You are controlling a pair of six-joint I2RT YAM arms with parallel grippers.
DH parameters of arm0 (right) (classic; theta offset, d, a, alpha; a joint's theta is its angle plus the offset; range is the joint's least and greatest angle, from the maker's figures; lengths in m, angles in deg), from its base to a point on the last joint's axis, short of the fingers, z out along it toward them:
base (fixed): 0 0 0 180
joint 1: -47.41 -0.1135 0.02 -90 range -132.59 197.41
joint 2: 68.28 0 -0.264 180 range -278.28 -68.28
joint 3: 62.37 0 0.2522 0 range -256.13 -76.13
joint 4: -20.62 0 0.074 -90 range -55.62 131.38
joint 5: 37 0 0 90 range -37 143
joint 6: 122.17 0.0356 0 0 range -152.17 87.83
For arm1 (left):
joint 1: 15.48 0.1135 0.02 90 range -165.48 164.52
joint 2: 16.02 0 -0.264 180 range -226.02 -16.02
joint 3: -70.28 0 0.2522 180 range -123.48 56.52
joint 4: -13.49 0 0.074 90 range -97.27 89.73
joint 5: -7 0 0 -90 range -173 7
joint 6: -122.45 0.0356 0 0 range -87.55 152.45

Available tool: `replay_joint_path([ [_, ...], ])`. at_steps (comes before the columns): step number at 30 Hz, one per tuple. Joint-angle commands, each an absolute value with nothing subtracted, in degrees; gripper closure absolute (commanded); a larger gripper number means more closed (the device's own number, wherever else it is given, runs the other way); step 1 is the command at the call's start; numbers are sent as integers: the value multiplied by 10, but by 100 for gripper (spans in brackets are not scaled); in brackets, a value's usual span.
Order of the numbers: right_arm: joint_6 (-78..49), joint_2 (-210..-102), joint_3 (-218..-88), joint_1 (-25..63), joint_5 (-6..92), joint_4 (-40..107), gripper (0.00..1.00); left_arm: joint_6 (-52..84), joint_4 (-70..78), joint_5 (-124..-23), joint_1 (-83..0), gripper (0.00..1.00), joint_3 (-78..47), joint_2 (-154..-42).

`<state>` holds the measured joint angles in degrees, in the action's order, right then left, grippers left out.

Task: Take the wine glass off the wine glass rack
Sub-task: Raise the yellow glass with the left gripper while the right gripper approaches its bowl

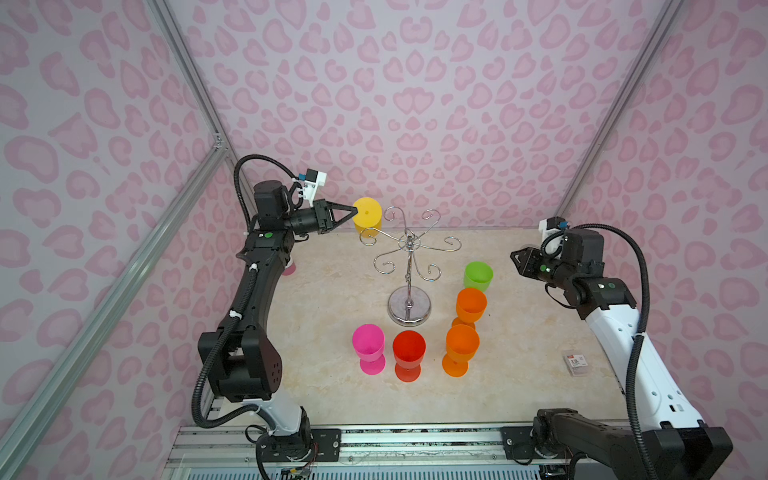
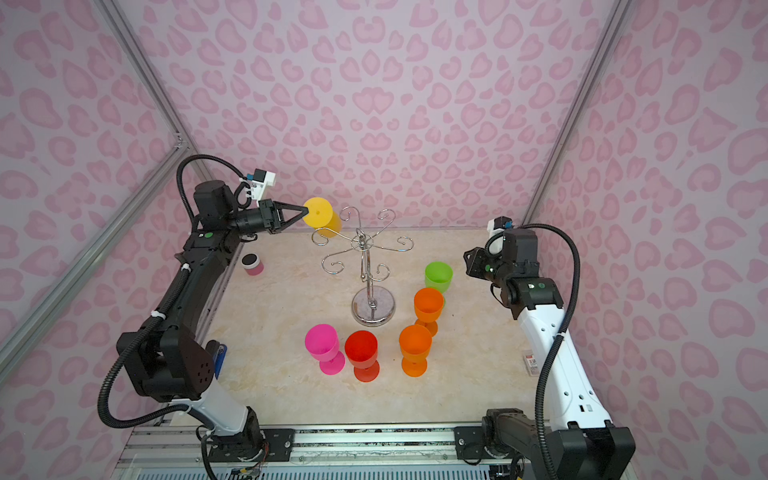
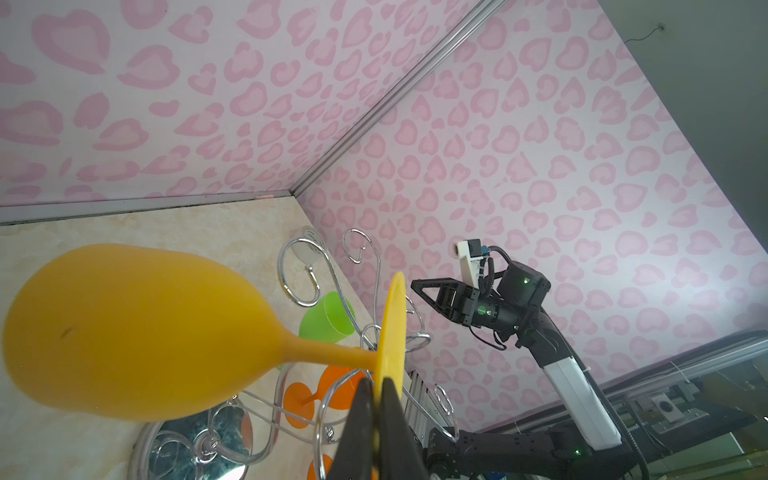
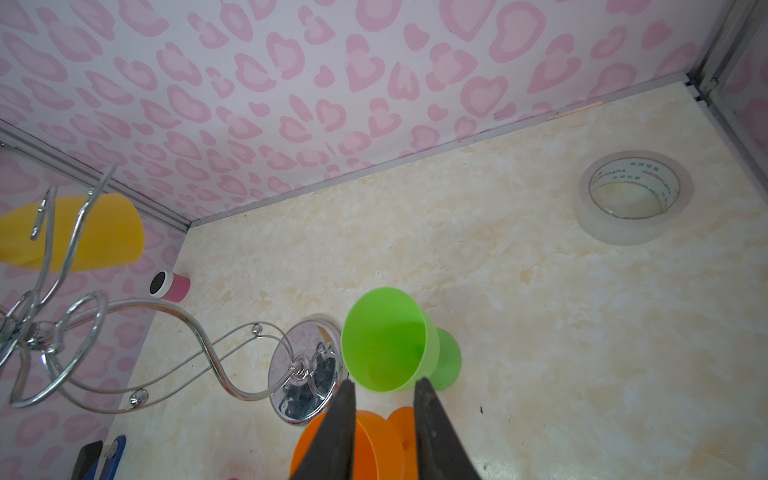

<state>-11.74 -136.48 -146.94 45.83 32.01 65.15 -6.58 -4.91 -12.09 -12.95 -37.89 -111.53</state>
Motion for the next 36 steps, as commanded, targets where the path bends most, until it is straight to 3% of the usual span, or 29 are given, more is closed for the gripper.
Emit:
replay_joint_path([
  [1,-113,-1364,-1465,458,318,631,74,-69,-27,-130,-113,98,-377,-1094],
  [9,-99,-1348,-1458,459,298,599,74,-79,-12,-190,-98,98,-372,-986],
  [16,-50,-1319,-1431,455,238,481,74,-141,33,-228,-112,98,-373,-873],
  [22,20,-1321,-1422,436,171,326,74,-262,201,-236,-175,98,-335,-822],
  [28,237,-1363,-1369,428,94,-26,69,-383,367,-260,-246,98,-282,-820],
  [36,520,-1517,-1400,402,67,-425,63,-594,665,-320,-338,98,-194,-890],
])
